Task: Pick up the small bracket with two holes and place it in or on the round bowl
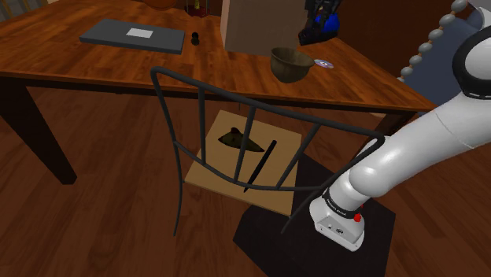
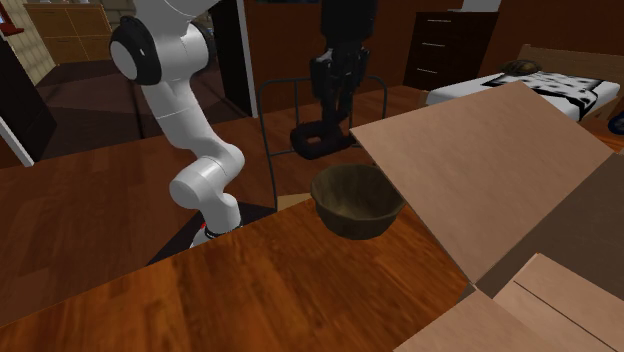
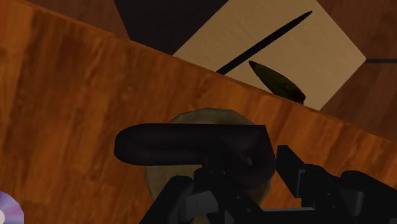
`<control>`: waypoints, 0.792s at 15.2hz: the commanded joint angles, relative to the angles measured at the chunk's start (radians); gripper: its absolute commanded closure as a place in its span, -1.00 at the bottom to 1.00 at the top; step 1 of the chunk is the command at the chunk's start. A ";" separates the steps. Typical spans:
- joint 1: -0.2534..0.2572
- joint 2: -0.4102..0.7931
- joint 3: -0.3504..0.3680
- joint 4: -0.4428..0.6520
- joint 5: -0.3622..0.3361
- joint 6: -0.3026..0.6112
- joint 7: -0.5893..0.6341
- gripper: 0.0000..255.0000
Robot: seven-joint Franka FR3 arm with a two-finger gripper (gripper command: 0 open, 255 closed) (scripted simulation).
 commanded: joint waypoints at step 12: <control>0.012 0.086 0.013 -0.041 0.016 0.126 0.026 1.00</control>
